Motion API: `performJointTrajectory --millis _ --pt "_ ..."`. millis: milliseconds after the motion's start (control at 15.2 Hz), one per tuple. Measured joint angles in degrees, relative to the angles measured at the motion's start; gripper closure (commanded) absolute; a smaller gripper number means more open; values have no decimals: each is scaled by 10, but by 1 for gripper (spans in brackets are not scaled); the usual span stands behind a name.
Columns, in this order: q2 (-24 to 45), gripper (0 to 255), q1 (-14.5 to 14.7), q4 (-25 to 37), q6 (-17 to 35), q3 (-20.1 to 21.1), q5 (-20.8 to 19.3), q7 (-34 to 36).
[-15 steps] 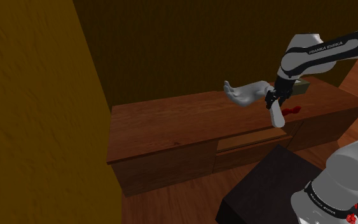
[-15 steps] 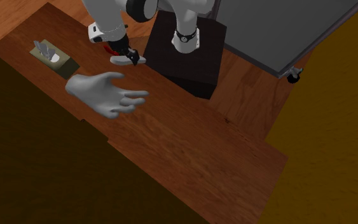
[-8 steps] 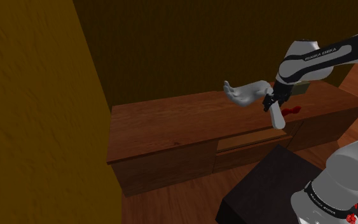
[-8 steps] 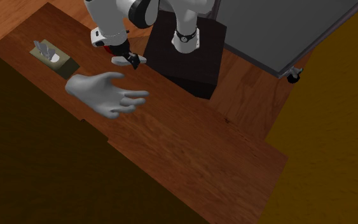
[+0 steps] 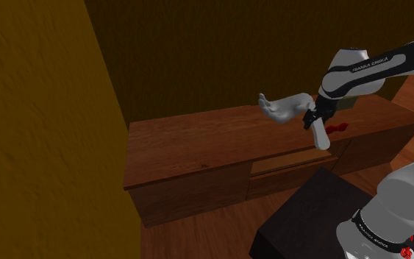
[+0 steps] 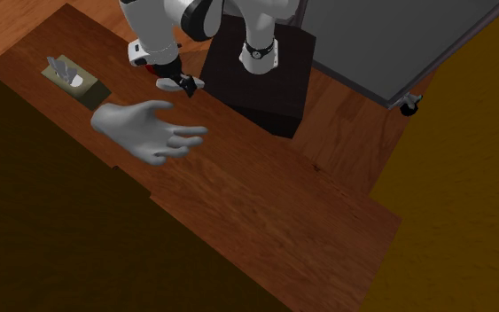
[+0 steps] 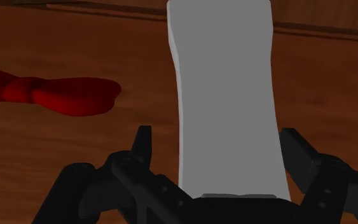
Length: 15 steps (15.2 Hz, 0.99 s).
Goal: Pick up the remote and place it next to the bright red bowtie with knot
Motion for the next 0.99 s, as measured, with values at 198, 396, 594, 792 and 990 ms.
performJointTrajectory --millis 198,396,594,792,990 --pt "-9 0 -1 -13 -1 5 -4 10" --pt "-3 0 0 -11 -11 2 -2 6" --pt "-8 0 0 15 -49 3 -2 0" --pt "-19 0 0 32 -78 6 -2 2" --pt "-23 0 0 34 -83 7 -3 3"
